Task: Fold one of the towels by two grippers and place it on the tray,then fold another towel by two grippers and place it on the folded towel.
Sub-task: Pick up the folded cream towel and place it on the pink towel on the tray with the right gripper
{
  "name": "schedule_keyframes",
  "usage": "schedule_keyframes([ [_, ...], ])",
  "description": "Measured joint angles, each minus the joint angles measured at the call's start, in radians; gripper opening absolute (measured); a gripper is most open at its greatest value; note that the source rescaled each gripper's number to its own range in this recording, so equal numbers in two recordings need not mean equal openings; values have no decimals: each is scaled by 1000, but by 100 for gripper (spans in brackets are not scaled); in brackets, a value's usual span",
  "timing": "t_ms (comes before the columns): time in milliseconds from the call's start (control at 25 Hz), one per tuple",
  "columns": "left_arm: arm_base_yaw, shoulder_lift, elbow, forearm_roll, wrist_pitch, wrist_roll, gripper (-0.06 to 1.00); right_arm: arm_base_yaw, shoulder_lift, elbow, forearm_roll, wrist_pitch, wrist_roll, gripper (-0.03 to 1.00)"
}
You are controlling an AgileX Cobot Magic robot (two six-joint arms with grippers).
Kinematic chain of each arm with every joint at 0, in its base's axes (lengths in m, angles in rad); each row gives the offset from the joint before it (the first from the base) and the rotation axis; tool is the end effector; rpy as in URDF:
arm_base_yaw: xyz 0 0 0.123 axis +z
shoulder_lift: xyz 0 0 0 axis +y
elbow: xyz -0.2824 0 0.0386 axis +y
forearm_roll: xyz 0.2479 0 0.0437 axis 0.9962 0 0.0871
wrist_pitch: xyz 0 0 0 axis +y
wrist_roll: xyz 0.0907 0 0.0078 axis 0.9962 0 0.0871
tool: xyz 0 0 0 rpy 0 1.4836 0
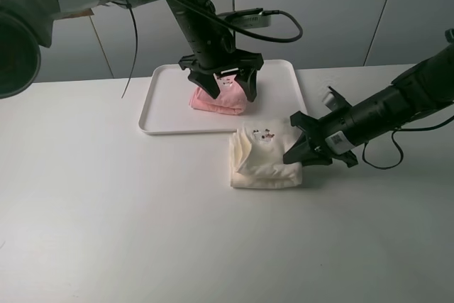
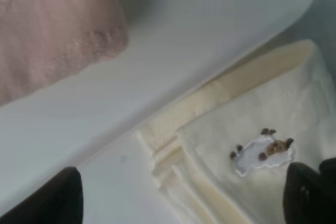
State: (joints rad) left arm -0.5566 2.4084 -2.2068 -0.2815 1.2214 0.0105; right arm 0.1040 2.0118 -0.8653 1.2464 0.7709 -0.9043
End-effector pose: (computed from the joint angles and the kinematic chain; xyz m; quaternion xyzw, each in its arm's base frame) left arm 0.4194 -0.2890 0.1913 0.2441 0.9530 -0.1628 0.0749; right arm 0.3037 0.0922 0.0872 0.0206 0.9310 0.3624 0.0393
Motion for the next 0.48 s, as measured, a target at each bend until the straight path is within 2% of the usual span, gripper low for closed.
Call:
schedule_keyframes([
  [120, 0, -7, 0, 0, 0, 32, 99, -2, -66, 2, -20, -13, 0, 9],
  [240, 0, -38, 0, 58, 0, 45, 99, -31, -126, -9, -57, -13, 23, 9],
  [360, 0, -80, 0, 110, -2, 56, 99, -64, -167, -52, -100, -5, 82, 9],
  [480, 0, -115, 30, 136, -3, 66, 99, -77, -180, -138, -201, 33, 178, 9],
])
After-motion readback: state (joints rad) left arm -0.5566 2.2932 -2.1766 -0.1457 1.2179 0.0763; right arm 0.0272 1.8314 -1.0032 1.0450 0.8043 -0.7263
